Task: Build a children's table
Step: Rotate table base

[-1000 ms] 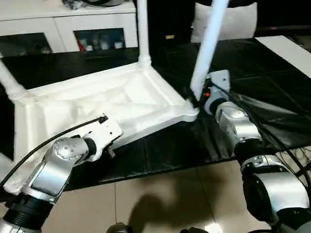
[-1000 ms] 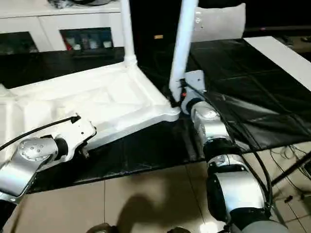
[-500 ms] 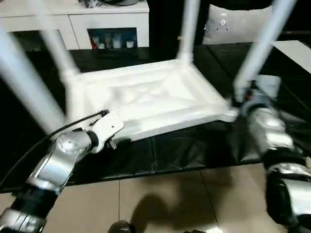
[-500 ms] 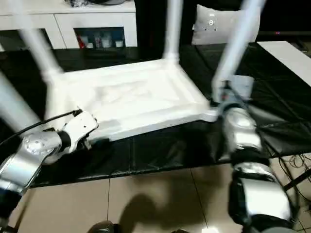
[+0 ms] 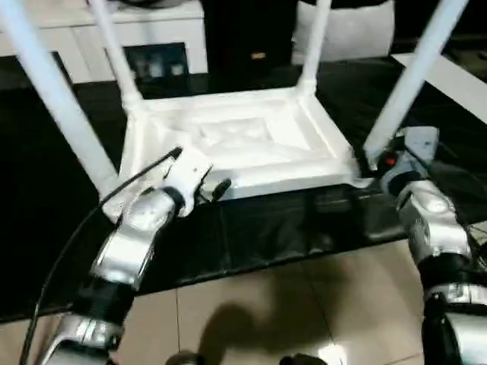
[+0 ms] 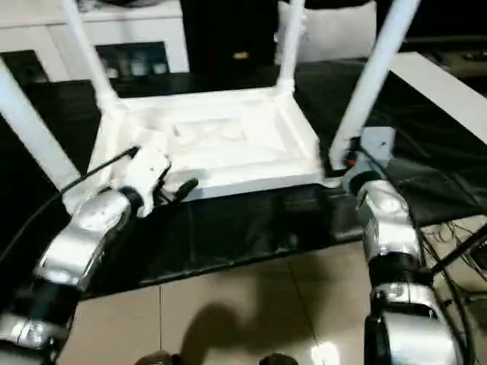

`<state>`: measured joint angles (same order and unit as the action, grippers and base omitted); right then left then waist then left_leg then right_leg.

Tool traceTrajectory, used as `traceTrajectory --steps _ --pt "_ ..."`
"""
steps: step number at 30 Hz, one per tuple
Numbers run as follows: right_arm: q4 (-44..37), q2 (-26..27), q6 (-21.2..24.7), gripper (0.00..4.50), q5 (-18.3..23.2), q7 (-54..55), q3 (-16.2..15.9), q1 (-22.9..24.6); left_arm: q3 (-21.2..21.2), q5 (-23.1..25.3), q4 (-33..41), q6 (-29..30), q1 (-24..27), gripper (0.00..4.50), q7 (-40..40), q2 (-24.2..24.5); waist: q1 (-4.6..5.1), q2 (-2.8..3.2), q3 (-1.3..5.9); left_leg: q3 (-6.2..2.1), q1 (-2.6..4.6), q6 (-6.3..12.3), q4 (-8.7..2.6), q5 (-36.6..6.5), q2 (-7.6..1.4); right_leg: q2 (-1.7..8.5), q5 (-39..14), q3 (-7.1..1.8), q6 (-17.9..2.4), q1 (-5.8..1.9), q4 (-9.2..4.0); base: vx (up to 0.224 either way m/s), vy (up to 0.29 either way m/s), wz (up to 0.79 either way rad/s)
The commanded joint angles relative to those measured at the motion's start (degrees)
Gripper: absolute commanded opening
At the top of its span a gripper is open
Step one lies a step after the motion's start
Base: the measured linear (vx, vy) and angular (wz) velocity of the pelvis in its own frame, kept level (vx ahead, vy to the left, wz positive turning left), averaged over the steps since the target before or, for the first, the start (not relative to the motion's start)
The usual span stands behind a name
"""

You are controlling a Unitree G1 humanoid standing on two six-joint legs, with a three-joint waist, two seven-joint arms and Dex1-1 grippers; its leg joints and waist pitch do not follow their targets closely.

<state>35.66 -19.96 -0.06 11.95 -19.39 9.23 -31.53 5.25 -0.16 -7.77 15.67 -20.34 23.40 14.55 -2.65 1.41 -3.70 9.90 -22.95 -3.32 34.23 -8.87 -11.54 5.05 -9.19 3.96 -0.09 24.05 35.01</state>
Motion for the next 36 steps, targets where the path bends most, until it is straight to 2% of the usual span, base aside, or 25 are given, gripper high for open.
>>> traceTrajectory --steps 1,2,3,4,5,7,9,11,13,14,16,17,18,20,21,25,26,28,29,31,32,33,34,35,36 --pt "-6.5 0.9 1.8 4.50 0.6 -0.1 -2.6 2.6 -2.7 -3.2 5.9 0.5 3.6 4.37 -1.1 -1.0 -0.61 -0.76 4.58 0.19 0.53 4.28 -3.30 -11.0 -0.80 2.00 -11.1 -1.56 -12.2 -3.18 -4.07 0.000 0.000 0.00" --pt "-6.5 0.9 1.8 4.50 0.6 -0.1 -2.6 2.6 -2.7 -3.2 5.9 0.5 3.6 4.37 -1.1 -1.0 -0.60 -0.73 4.64 0.16 0.58 4.27 -3.31 -11.2 -0.89 2.05 -11.0 -1.60 -12.2 -3.35 -3.95 0.000 0.000 0.00" --pt "-11.6 1.3 3.4 4.50 1.5 0.4 -2.5 5.3 -4.1 -4.6 9.5 0.3 6.7 4.37 -2.1 -2.3 -0.47 -0.74 4.30 0.28 0.71 4.16 -3.51 -13.5 -0.88 1.88 -14.5 -1.60 -11.3 -2.98 -4.58 0.000 0.000 0.00" --pt "-14.2 1.4 4.5 4.50 2.0 0.4 -2.5 6.7 -4.8 -5.1 11.2 0.2 8.1 4.37 -2.9 -3.0 -0.52 -0.61 4.10 0.21 0.80 3.74 -3.64 -14.5 -0.92 1.81 -16.0 -1.63 -10.6 -2.97 -4.68 0.000 0.000 0.00" --pt "-20.2 1.7 7.4 4.50 3.3 -0.2 -3.0 10.0 -5.8 -4.8 14.4 0.1 11.0 4.37 -4.9 -3.8 -0.44 -0.38 3.88 0.11 0.98 2.96 -3.93 -17.3 -1.01 1.85 -20.2 -1.58 -9.2 -2.62 -5.15 0.000 0.000 0.00" --pt "-27.0 1.9 9.7 4.50 3.6 -0.7 -3.7 13.9 -6.9 -4.3 17.7 -0.3 14.4 4.37 -7.2 -4.6 -0.35 -0.31 3.40 -0.14 0.98 1.89 -4.38 -20.4 -1.20 1.62 -23.3 -1.66 -6.9 -2.47 -5.56 0.000 0.000 0.00" --pt "-32.5 2.2 11.2 4.50 3.5 -0.3 -4.2 17.3 -8.0 -3.2 19.9 -1.3 17.1 4.37 -9.3 -5.1 -0.16 -0.39 3.09 -0.28 1.41 0.55 -4.52 -24.6 -0.94 1.51 -30.1 -1.53 -3.5 -1.87 -6.59 0.000 0.000 0.00" --pt "-34.5 2.3 11.7 4.50 3.4 0.2 -4.5 18.7 -8.6 -2.3 20.5 -1.8 18.1 4.37 -10.7 -5.4 0.06 -0.25 2.96 -0.45 1.74 -0.34 -4.33 -26.7 -0.51 1.46 -34.5 -1.27 -1.5 -1.33 -7.13 0.000 0.000 0.00" --pt "-37.4 2.2 13.3 4.50 4.0 0.7 -4.8 20.9 -10.3 -1.1 21.3 -2.3 19.1 4.37 -13.4 -6.1 0.12 -0.07 2.84 -0.68 2.03 -0.87 -4.41 -27.9 -0.55 1.40 -35.7 -1.13 -0.2 -1.06 -7.61 0.000 0.000 0.00" --pt "-38.5 2.3 13.9 4.50 4.2 1.0 -4.9 21.8 -11.1 -0.8 21.6 -2.5 19.5 4.37 -14.6 -6.4 0.16 -0.03 2.80 -0.80 1.91 -1.06 -4.61 -28.2 -0.64 1.39 -35.2 -1.05 0.4 -1.34 -7.80 0.000 0.000 0.00" --pt "-40.1 2.4 15.0 4.50 4.5 1.4 -4.9 22.9 -12.3 -0.5 22.3 -2.4 19.9 4.37 -16.2 -7.0 0.37 0.08 2.80 -1.11 1.74 -1.17 -5.02 -28.9 -0.74 1.38 -34.1 -0.95 0.3 -1.57 -7.84 0.000 0.000 0.00" --pt "-42.6 2.1 17.0 4.50 5.6 0.2 -5.6 24.8 -14.9 0.0 23.0 -1.7 20.5 4.37 -19.9 -8.3 0.56 0.28 2.90 -1.29 1.77 -1.27 -5.17 -29.6 -0.74 1.38 -33.1 -0.86 0.0 -1.69 -7.77 0.000 0.000 0.00" --pt "-44.3 2.0 19.1 4.50 6.6 -0.6 -5.9 25.5 -15.8 0.1 23.4 -1.4 20.6 4.37 -21.7 -8.7 0.72 0.43 2.97 -1.40 1.73 -1.22 -5.41 -29.9 -1.02 1.26 -30.2 -0.95 -0.6 -1.96 -7.65 0.000 0.000 0.00" --pt "-45.2 1.7 20.9 4.50 7.6 -1.8 -6.5 25.7 -16.9 0.1 23.5 -1.4 20.4 4.37 -23.8 -9.5 0.82 0.40 2.85 -1.37 1.90 -0.91 -5.33 -31.0 -0.86 1.18 -29.6 -1.01 -1.2 -1.67 -7.65 0.000 0.000 0.00" --pt "-45.9 1.6 22.9 4.50 8.1 -2.8 -7.5 25.3 -18.3 0.7 23.7 -1.4 20.1 4.37 -27.0 -10.5 1.06 0.22 2.90 -1.43 1.71 -0.94 -5.25 -30.9 -0.78 1.30 -29.8 -0.98 -1.2 -1.94 -7.61 0.000 0.000 0.00" --pt "-45.1 1.1 21.7 4.50 5.7 -3.6 -9.6 24.6 -19.2 1.6 24.3 -1.4 20.1 4.37 -29.4 -11.8 0.84 0.11 2.95 -1.13 2.04 -0.63 -4.82 -30.0 -0.64 1.54 -31.4 -1.16 -0.8 -1.39 -8.12 0.000 0.000 0.00" --pt "-44.7 1.3 21.5 4.50 4.6 -2.7 -9.8 24.3 -19.4 1.5 24.3 -1.6 20.1 4.37 -29.7 -12.0 0.82 -0.13 3.06 -1.09 2.07 -0.62 -4.76 -29.8 -0.65 1.52 -31.5 -1.13 -0.8 -1.45 -8.13 0.000 0.000 0.00" --pt "-44.5 1.3 24.8 4.50 3.8 -0.9 -10.3 23.8 -19.6 1.0 24.2 -1.4 20.1 4.37 -29.6 -12.2 0.57 0.09 3.07 -1.06 2.02 -0.59 -4.79 -29.0 -0.68 1.61 -30.8 -1.26 -1.0 -1.43 -8.04 0.000 0.000 0.00" --pt "-44.4 1.0 26.2 4.50 3.9 -1.4 -10.7 23.5 -19.7 0.4 23.6 -1.0 19.6 4.37 -29.5 -12.2 0.46 -0.14 3.04 -0.98 2.13 -0.63 -4.76 -28.9 -0.69 1.50 -30.5 -1.34 -1.0 -1.28 -8.05 0.000 0.000 0.00" --pt "-44.2 1.0 26.1 4.50 4.0 -1.8 -10.8 23.4 -19.8 0.2 23.4 -0.9 19.5 4.37 -29.5 -12.2 0.34 0.01 3.12 -1.07 1.93 -0.66 -4.85 -28.3 -0.72 1.56 -29.3 -1.41 -1.2 -1.56 -7.74 0.000 0.000 0.00" --pt "-43.7 0.7 26.4 4.50 4.7 -3.5 -11.3 22.9 -20.7 -1.2 20.5 -0.7 17.3 4.37 -28.9 -11.3 0.26 0.09 3.22 -1.04 1.87 -0.66 -4.86 -28.0 -0.72 1.53 -28.4 -1.46 -1.3 -1.61 -7.60 0.000 0.000 0.00" --pt "-43.7 0.7 26.4 4.50 4.7 -3.5 -11.3 22.9 -20.7 -1.2 20.5 -0.7 17.3 4.37 -28.9 -11.3 0.16 0.13 3.25 -0.99 2.10 -0.63 -4.77 -27.9 -0.59 1.48 -27.9 -1.49 -1.4 -1.42 -7.57 0.000 0.000 0.00" --pt "-43.5 0.7 27.1 4.50 5.3 -3.9 -11.4 22.5 -21.0 -1.9 18.6 -0.4 15.9 4.37 -28.2 -10.5 0.15 0.18 3.28 -1.09 1.94 -0.63 -4.83 -27.7 -0.62 1.56 -27.4 -1.48 -1.6 -1.65 -7.45 0.000 0.000 0.00" --pt "-43.0 0.9 27.9 4.50 5.6 -4.1 -11.5 22.0 -21.1 -2.5 16.3 -0.1 14.2 4.37 -27.0 -9.3 0.08 0.40 3.29 -1.13 1.84 -0.66 -4.92 -27.2 -0.63 1.53 -26.4 -1.53 -1.8 -1.71 -7.28 0.000 0.000 0.00" --pt "-42.0 1.1 28.8 4.50 5.6 -3.9 -11.4 21.3 -21.4 -2.9 13.8 -0.7 12.5 4.37 -26.1 -8.1 0.08 0.35 3.37 -1.05 1.91 -0.66 -4.84 -26.9 -0.54 1.46 -26.0 -1.56 -1.9 -1.64 -7.30 0.000 0.000 0.00"
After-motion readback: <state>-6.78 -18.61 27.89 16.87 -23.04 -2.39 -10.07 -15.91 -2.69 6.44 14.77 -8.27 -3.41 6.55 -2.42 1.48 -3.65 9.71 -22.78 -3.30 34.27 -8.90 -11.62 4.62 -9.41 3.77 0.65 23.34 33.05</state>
